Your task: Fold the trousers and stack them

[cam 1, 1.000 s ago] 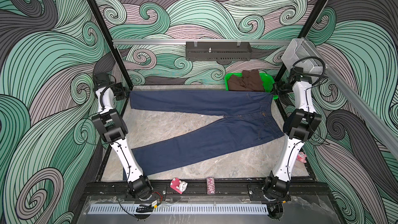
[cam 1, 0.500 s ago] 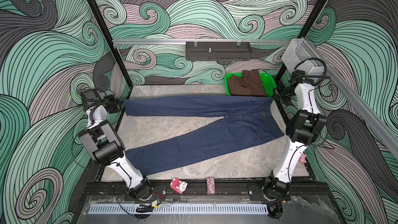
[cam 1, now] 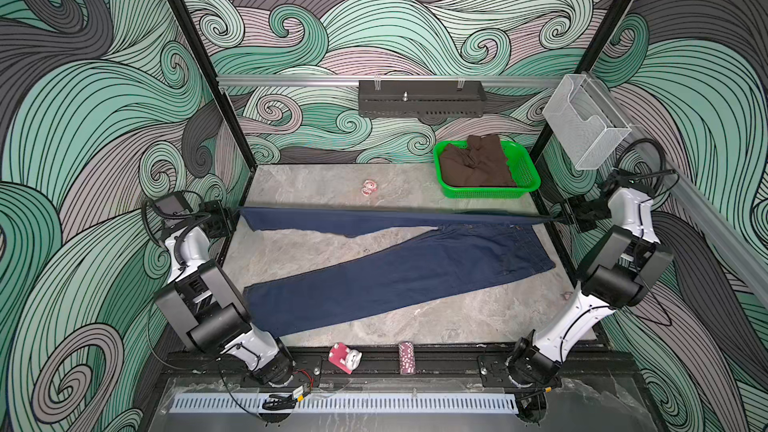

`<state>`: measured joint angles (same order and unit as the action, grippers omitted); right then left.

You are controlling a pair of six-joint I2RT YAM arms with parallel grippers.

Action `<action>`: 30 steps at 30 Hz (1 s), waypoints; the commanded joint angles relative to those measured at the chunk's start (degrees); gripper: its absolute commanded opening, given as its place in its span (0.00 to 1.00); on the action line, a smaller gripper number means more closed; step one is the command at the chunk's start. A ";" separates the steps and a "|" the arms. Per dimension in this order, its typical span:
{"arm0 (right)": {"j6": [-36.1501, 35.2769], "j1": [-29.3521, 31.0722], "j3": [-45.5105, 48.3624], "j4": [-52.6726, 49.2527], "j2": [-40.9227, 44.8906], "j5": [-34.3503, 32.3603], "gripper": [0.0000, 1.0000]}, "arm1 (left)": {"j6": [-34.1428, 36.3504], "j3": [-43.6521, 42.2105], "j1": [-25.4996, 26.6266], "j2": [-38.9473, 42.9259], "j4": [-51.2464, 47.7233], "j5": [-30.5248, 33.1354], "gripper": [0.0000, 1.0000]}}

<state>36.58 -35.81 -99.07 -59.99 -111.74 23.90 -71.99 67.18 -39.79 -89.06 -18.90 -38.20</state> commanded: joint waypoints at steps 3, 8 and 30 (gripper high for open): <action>-0.88 -0.88 1.72 3.30 4.09 -3.25 0.00 | 1.09 4.06 -0.20 -4.46 5.79 3.51 0.00; 1.88 -0.85 1.52 4.04 5.44 -2.24 0.00 | -1.10 9.21 1.98 -8.83 7.93 1.90 0.00; 2.03 -4.63 4.03 0.17 5.76 -6.39 0.00 | 3.61 -10.98 1.47 23.49 -16.61 17.57 0.00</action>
<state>38.39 -37.87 -94.56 -58.24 -107.04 22.26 -70.22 57.25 -37.82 -67.29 -29.06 -25.63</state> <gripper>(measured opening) 0.048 0.050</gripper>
